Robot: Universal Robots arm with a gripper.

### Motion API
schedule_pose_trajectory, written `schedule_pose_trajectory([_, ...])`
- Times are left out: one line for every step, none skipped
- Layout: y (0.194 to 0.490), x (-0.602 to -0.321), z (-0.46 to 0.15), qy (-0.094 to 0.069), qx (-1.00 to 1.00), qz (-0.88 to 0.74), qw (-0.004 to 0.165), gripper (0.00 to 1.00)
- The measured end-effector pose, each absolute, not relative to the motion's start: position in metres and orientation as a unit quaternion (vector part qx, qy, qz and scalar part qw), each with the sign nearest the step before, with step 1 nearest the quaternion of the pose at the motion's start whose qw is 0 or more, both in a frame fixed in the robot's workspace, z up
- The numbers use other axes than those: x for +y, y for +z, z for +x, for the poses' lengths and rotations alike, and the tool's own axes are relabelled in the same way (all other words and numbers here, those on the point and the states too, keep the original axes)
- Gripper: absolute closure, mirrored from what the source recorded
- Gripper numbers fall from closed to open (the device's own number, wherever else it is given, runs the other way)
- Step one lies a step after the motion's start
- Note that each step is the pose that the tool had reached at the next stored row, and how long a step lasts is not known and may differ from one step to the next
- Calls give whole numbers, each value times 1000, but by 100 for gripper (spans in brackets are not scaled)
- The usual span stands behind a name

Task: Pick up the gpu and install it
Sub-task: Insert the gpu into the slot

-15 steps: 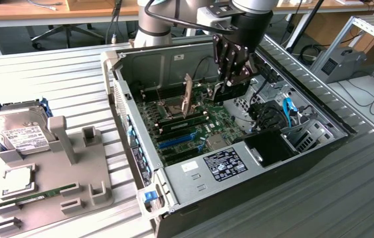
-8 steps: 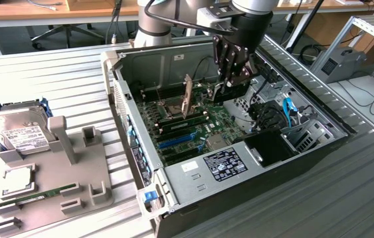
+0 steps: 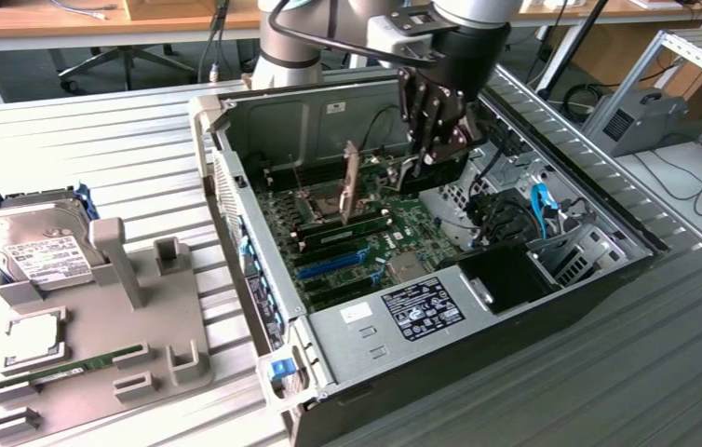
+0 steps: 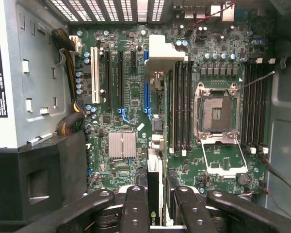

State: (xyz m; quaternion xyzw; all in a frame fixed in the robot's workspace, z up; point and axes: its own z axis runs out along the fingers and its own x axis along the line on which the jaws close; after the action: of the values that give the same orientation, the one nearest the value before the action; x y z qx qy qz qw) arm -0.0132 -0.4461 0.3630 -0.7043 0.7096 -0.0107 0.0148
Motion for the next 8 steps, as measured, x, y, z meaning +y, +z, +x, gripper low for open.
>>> schedule_pose_trajectory([363, -446, -14, -11, 710, -704, 15, 74])
schedule_pose_trajectory([363, -446, -15, -11, 710, -704, 15, 74])
schedule_pose_trajectory([363, -446, -16, -11, 710, -704, 15, 74])
schedule_pose_trajectory([363, -446, -16, -11, 710, -704, 15, 74])
schedule_pose_trajectory([363, -446, -18, -11, 710, -704, 15, 74])
schedule_pose_trajectory([363, -446, -19, -11, 710, -704, 15, 74])
schedule_pose_trajectory([363, -446, -20, -11, 710, -704, 15, 74])
schedule_pose_trajectory([363, -446, -21, -11, 710, -704, 15, 74])
